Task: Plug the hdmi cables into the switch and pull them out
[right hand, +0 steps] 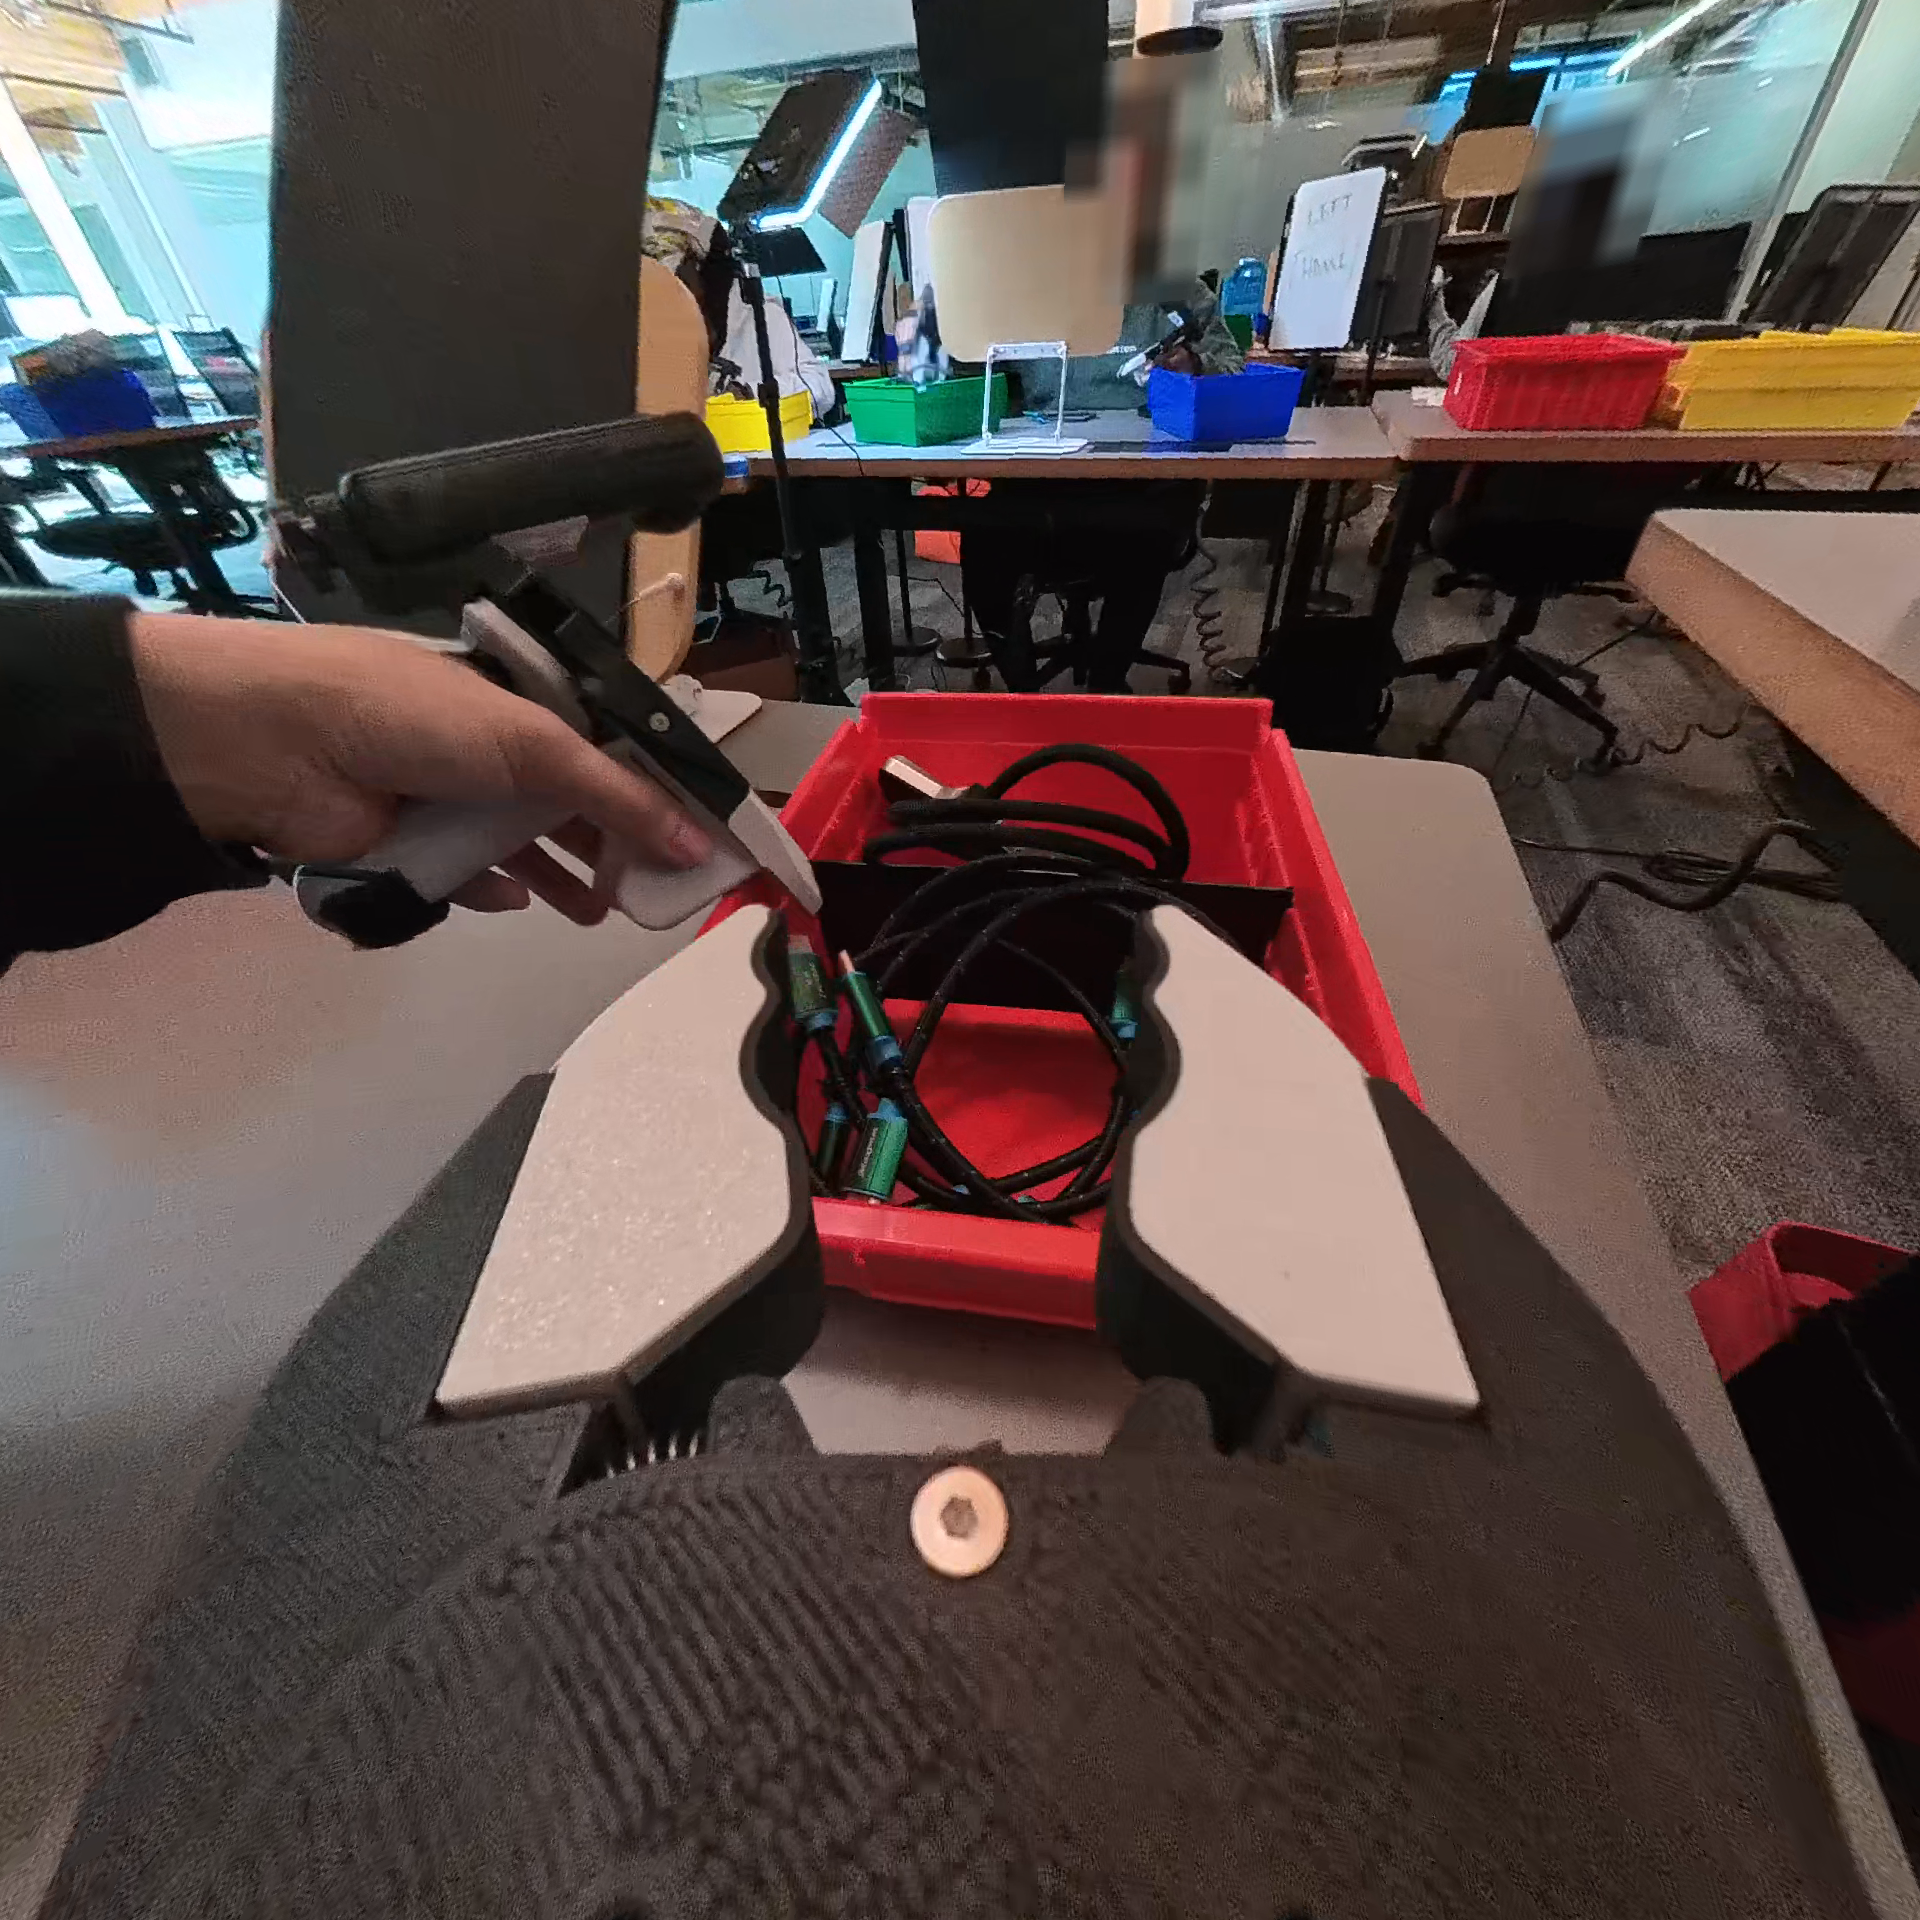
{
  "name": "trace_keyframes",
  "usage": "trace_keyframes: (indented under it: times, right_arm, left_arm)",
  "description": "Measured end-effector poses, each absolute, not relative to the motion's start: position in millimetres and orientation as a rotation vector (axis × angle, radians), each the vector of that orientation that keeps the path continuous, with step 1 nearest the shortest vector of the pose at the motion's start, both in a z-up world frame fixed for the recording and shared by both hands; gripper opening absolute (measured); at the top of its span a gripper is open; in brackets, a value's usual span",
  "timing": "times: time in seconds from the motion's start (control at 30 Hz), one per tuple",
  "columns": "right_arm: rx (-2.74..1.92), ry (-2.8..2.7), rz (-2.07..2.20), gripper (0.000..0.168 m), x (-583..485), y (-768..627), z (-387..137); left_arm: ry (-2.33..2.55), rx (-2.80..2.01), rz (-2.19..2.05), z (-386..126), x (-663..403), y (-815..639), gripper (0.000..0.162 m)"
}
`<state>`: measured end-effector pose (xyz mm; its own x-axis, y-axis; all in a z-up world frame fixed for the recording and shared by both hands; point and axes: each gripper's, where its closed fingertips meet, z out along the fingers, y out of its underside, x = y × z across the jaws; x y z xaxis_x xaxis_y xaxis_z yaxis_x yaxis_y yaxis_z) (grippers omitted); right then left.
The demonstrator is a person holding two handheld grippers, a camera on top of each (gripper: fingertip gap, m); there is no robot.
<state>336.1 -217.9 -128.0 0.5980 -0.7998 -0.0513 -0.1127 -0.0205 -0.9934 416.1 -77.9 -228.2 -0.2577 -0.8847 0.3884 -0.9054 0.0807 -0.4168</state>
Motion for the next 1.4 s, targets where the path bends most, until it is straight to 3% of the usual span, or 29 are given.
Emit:
trace_keyframes:
  times: [0.1, 0.2, 0.37, 0.5, 0.9, 1.07, 1.27, 1.4]
  right_arm:
    - [-1.534, 0.791, -0.658, 0.063, 335.9, -210.1, -129.7]
    - [-1.558, 0.785, -0.65, 0.063, 332.9, -204.0, -134.0]
    - [-1.576, 0.729, -0.694, 0.062, 323.6, -195.3, -125.3]
    - [-1.622, 0.689, -0.713, 0.063, 317.9, -188.8, -126.8]
    - [-1.728, 0.501, -0.569, 0.061, 281.8, -91.8, -133.2]
    - [-1.822, 0.295, -0.308, 0.071, 224.6, 42.2, -155.3]
    - [-1.827, 0.291, -0.062, 0.083, 207.5, 218.8, -119.9]
    - [-1.921, 0.461, 0.112, 0.094, 203.4, 333.8, -129.5]
  left_arm:
    - [-2.225, 1.946, 0.946, -221.4, 417.5, -90.3, 0.047]
    - [-2.322, 1.953, 0.823, -236.1, 412.6, -99.6, 0.07]
    - [-2.676, 1.937, 0.529, -254.9, 409.9, -80.5, 0.047]
    - [-2.742, 1.792, 0.526, -252.2, 393.3, -45.2, 0.026]
    - [-2.733, 1.698, 0.802, -250.9, 172.5, 156.1, 0.023]
    - [-2.64, 1.86, 0.852, -250.0, 65.3, 238.2, 0.022]
    - [-2.479, 2.112, 0.926, -249.8, -20.5, 323.2, 0.021]
    - [-2.406, 2.218, 0.887, -249.7, -53.4, 359.4, 0.021]
